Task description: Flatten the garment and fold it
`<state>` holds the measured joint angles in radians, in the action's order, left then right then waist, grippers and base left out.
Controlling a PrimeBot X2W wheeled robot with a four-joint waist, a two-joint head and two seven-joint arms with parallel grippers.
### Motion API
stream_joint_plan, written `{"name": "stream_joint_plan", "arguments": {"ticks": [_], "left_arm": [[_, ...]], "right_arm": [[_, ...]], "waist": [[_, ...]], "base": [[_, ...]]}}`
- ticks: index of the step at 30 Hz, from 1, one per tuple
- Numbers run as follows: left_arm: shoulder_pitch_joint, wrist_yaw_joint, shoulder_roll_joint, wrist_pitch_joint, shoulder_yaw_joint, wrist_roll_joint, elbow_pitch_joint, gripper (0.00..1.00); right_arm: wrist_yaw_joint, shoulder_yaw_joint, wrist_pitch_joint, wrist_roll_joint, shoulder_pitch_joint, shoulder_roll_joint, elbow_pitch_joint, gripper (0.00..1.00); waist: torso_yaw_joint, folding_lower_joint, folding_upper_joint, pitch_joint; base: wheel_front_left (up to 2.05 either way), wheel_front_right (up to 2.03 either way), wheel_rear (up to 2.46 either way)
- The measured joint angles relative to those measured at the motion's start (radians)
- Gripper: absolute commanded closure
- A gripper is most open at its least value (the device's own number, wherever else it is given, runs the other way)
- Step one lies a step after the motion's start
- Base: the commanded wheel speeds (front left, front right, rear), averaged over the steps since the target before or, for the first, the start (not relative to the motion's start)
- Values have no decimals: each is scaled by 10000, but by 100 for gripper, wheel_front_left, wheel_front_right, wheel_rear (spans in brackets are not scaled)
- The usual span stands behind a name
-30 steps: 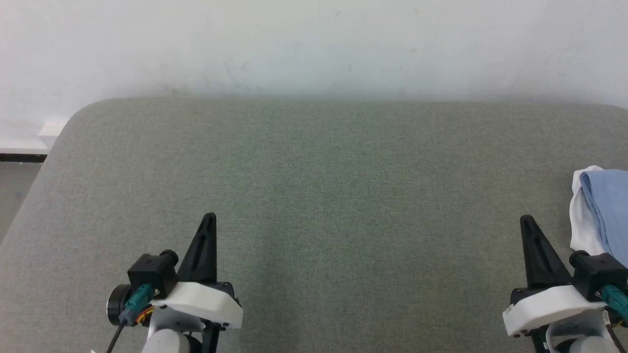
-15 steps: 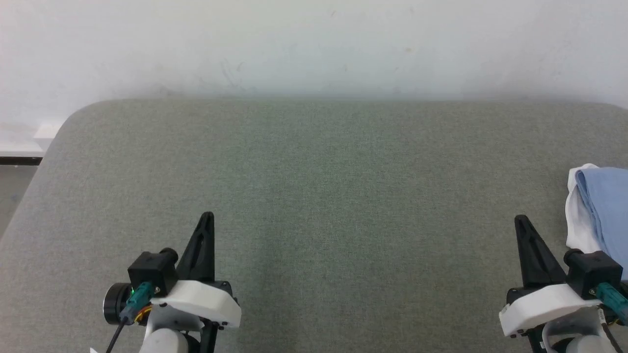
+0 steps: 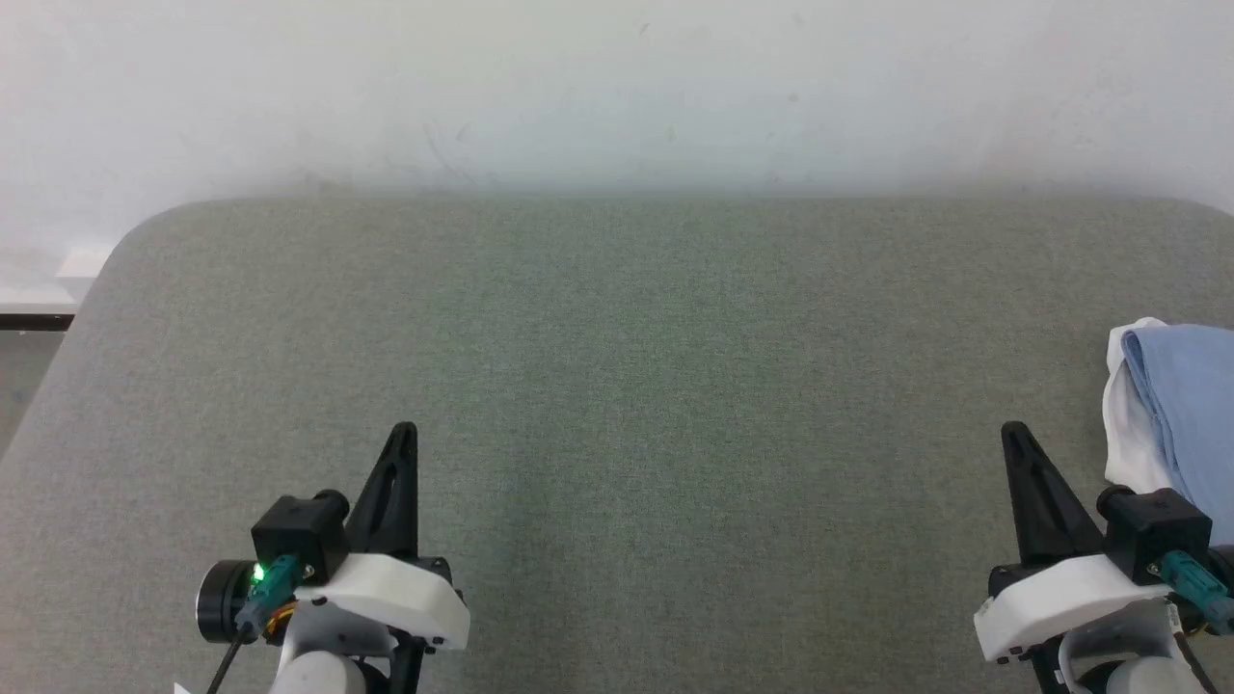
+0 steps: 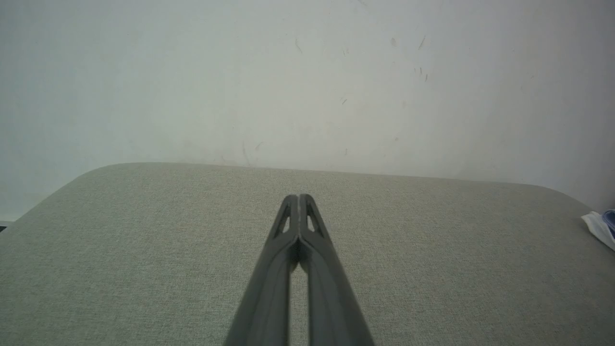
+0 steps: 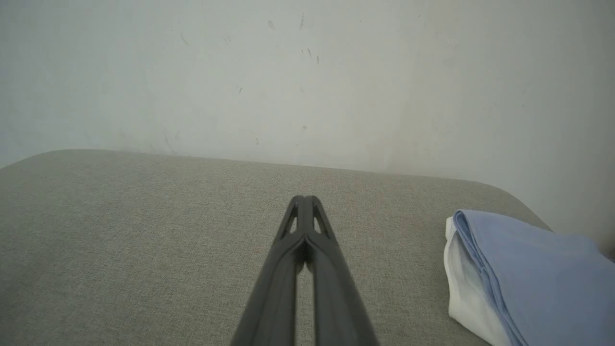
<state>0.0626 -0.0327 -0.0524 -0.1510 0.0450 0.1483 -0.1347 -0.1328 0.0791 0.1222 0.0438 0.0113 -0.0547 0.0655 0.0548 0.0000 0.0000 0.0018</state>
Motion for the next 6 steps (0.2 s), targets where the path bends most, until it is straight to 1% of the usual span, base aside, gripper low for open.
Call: {"name": "stream_joint_plan", "arguments": {"ticks": [6], "left_arm": [[-6,31,0,113,-42,-117,117,100]], "right_arm": [[0,-94,-96,-21,-2,2,-54,100]], "waist": [[-45,0,0,-2]], "base": [[0,0,0]]}}
